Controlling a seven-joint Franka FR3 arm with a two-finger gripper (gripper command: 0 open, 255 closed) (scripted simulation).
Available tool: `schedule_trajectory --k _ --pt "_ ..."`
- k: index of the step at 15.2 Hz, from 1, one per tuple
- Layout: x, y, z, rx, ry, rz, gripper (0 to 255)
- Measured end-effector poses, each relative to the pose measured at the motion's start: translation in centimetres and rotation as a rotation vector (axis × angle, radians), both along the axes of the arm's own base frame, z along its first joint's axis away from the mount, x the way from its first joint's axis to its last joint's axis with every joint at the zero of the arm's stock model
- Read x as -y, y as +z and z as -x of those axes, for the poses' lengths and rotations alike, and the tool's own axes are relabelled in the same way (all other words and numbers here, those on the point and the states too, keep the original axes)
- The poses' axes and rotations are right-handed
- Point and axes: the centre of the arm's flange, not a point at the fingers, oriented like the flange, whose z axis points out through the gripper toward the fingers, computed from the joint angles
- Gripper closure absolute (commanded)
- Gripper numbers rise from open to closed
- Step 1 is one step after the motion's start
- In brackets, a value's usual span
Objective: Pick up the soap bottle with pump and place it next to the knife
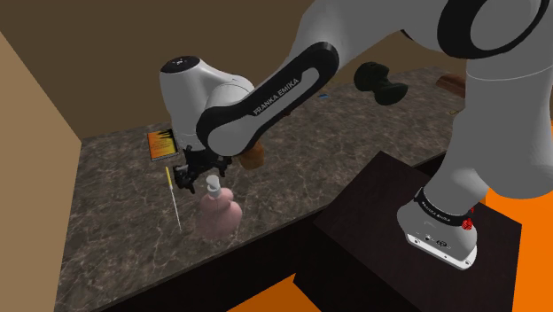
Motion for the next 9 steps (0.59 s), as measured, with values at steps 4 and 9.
schedule_trajectory --k 4,9 --pt "0.1 3.2 0.1 0.001 0.0 0.0 0" --pt "0.1 3.4 0.1 0.0 0.0 0.0 0"
